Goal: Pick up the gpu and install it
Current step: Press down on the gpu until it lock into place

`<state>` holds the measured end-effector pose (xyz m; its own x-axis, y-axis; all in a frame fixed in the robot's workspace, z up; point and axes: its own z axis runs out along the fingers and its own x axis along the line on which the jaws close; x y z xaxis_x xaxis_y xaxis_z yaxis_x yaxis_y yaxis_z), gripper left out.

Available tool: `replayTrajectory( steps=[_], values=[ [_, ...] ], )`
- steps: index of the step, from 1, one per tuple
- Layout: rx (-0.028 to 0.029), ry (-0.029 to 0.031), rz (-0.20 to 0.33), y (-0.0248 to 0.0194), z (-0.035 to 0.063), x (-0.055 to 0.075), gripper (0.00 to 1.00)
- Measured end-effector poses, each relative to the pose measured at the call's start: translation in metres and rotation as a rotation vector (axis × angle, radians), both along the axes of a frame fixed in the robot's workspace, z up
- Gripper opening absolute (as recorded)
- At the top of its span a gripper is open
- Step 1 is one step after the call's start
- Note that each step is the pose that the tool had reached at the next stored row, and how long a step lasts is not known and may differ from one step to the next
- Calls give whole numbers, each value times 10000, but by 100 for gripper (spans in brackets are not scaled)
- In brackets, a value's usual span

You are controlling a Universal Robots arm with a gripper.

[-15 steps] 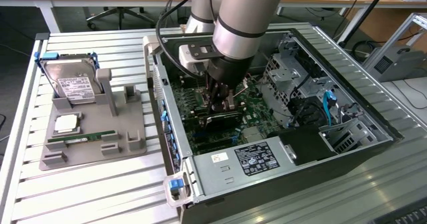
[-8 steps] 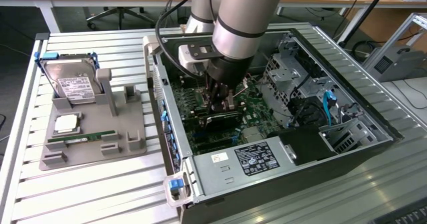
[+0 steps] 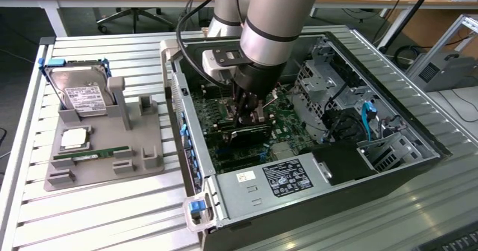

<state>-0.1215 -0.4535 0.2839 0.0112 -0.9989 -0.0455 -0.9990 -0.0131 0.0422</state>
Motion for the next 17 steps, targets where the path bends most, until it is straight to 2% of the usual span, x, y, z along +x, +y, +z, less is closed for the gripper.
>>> replayTrajectory(
  steps=[12, 13, 14, 15, 16, 17],
  values=[
    [6, 0, -1, 1, 0, 0, 11],
    [9, 1, -1, 0, 0, 0, 17],
    [9, 1, -1, 0, 1, 0, 17],
    [9, 1, 0, 0, 1, 0, 24],
    [10, 1, 0, 0, 1, 0, 24],
    [10, 1, 0, 0, 1, 0, 30]
  ],
)
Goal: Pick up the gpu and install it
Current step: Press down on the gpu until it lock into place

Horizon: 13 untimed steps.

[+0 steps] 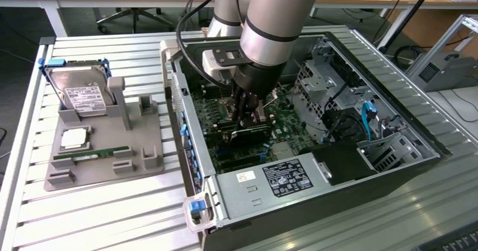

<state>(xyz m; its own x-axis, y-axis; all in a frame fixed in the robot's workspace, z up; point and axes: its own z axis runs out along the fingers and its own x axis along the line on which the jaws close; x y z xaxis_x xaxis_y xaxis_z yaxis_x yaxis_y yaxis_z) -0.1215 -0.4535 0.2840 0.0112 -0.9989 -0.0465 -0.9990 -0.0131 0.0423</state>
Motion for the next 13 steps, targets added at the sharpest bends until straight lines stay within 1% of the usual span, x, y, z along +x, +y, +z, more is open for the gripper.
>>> replayTrajectory(
  steps=[9, 10, 13],
  values=[
    [-2, 1, 0, -1, -19, 0, 30],
    [-1, 1, 1, -7, -19, 0, 30],
    [0, 0, 0, -56, -19, 1, 30]
  ],
)
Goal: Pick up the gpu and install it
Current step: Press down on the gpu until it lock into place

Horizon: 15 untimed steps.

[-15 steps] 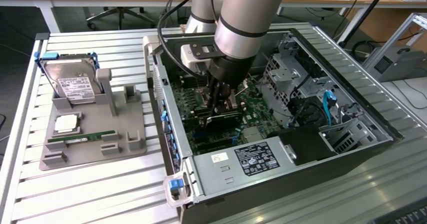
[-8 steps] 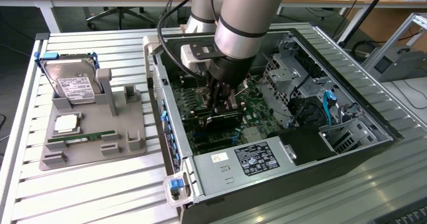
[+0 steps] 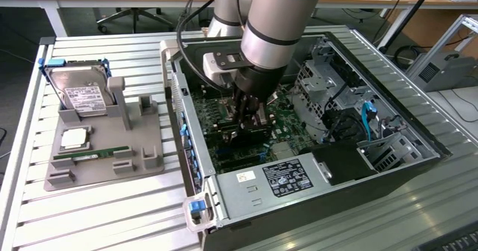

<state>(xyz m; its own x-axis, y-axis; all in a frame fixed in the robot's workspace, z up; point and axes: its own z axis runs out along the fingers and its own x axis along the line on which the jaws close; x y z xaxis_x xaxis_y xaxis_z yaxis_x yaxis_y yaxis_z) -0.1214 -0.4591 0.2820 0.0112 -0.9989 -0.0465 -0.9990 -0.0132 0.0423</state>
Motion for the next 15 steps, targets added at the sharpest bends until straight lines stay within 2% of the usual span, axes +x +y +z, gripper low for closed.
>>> replayTrajectory(
  steps=[4, 11, 15],
  values=[
    [4, -2, -2, -30, -14, 0, 30],
    [-5, 3, 0, -32, -119, 0, 30],
    [-3, 2, 0, -32, -136, 1, 30]
  ],
)
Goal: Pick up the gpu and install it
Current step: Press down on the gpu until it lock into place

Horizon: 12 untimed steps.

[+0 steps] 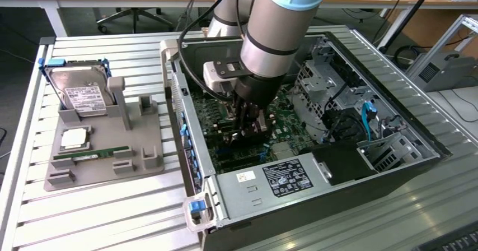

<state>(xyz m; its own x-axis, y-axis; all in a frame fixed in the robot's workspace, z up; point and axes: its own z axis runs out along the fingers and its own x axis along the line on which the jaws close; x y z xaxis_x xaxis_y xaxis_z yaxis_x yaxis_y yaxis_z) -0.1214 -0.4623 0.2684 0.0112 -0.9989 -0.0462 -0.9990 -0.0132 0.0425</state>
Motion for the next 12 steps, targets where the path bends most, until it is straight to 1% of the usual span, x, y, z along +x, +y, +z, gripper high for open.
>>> replayTrajectory(
  steps=[2, 3, 6, 7, 12],
  values=[
    [16, -9, -1, 2, 27, 1, 30],
    [4, -3, 0, 1, 58, 1, 30],
    [1, -2, 1, 0, 108, 8, 30],
    [-13, 0, 1, 1, 114, 12, 30],
    [-7, 1, 0, -1, 115, 12, 30]
  ],
)
